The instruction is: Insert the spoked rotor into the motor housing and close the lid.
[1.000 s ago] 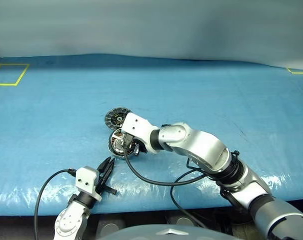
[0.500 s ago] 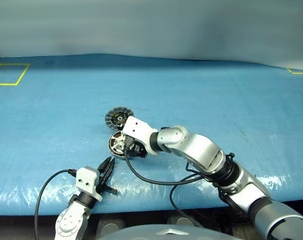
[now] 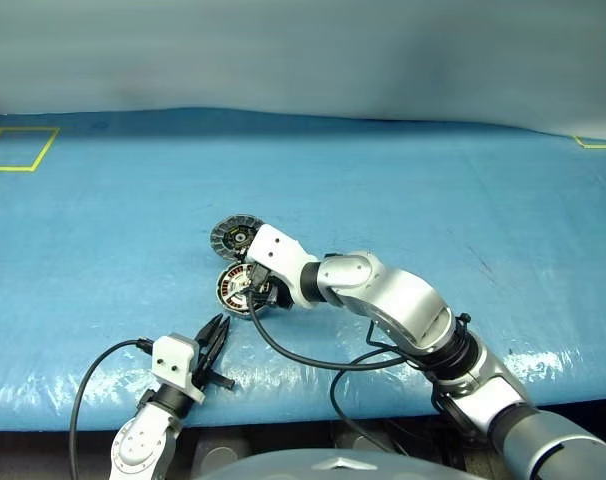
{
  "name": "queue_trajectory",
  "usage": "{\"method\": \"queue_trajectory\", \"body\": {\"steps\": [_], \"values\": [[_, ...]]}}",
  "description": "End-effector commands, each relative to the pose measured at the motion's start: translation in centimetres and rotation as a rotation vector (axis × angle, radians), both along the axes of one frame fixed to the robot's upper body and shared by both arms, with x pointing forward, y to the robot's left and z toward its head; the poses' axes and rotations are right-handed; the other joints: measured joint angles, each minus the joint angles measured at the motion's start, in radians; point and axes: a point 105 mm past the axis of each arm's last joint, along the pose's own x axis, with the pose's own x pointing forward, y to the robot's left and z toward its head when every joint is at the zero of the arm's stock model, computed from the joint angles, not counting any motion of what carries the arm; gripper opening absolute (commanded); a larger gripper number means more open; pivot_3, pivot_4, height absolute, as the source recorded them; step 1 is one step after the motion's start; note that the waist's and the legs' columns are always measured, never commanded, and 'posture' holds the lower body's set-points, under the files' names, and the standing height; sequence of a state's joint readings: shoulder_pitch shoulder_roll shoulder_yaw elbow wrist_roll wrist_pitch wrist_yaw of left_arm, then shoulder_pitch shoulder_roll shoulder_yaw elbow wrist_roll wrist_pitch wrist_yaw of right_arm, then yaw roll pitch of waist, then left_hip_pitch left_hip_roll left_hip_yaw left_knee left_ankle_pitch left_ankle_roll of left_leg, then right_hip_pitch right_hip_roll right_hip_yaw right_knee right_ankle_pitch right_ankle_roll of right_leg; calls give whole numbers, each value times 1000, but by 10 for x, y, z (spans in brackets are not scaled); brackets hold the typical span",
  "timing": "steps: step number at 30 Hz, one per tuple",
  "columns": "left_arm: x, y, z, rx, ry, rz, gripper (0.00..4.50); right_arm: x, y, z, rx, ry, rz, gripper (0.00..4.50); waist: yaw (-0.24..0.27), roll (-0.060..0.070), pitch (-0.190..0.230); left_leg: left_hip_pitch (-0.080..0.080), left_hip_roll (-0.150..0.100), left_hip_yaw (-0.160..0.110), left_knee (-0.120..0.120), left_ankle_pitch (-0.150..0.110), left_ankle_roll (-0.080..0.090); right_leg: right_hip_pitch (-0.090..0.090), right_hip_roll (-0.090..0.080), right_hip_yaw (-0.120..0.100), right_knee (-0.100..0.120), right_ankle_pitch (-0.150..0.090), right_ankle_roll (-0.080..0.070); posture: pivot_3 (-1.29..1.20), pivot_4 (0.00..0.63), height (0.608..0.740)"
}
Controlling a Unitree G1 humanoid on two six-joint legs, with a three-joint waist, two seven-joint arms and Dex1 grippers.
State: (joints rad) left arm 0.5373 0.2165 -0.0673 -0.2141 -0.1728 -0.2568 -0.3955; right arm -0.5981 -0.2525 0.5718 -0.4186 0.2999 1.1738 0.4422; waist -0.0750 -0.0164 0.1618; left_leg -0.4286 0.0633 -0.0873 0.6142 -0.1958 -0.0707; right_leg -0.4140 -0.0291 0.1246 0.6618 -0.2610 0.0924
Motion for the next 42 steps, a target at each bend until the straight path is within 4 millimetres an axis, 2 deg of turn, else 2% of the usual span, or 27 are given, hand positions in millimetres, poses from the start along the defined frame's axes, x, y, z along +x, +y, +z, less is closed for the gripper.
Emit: {"method": "queue_trajectory", "body": {"steps": [1,3,8,14,20,23,26,29,34,42], "values": [[-1,-1,5,-2,-29,-3,470,-2,0,4,29,-11,-14,624,0,0,0,0,0,0,0,0,0,0,0,0,0,0,0,0,150,740],[-1,-1,5,-1,-29,-6,470,-2,-2,-3,17,6,-28,17,-1,0,0,0,0,0,0,0,0,0,0,0,0,0,0,0,150,740],[-1,-1,5,1,-32,-8,470,-2,-4,-18,-7,39,-53,17,-1,0,0,0,0,0,0,0,0,0,0,0,0,0,0,0,150,740],[-1,0,5,2,-31,-8,470,-3,0,-19,3,48,-51,17,-4,0,0,1,0,0,0,0,0,0,0,0,1,0,0,0,150,740],[-2,4,8,9,-36,6,470,-2,-6,15,97,-17,-27,17,-2,0,0,0,0,0,0,0,0,0,0,0,0,0,0,0,150,740],[-3,19,11,47,-46,40,470,2,-22,34,117,-82,-10,17,-1,0,0,0,0,0,0,0,0,0,0,0,0,0,0,0,150,740],[-1,34,14,70,-49,76,470,0,-31,39,141,-89,8,17,0,0,0,0,0,0,0,0,0,0,0,0,0,0,0,0,150,740],[4,49,18,92,-49,89,470,-6,-35,35,161,-121,37,17,1,0,0,0,0,0,0,0,0,0,0,0,0,0,0,0,150,740],[31,72,36,106,-61,26,470,-29,-41,15,251,-137,70,17,12,-1,0,0,0,0,0,0,0,1,0,0,0,0,0,0,150,740],[86,77,66,65,-75,-116,470,-25,-59,-23,412,-217,-206,17,7,-2,-1,3,0,0,3,0,-1,4,1,0,1,1,2,0,150,740]]}}
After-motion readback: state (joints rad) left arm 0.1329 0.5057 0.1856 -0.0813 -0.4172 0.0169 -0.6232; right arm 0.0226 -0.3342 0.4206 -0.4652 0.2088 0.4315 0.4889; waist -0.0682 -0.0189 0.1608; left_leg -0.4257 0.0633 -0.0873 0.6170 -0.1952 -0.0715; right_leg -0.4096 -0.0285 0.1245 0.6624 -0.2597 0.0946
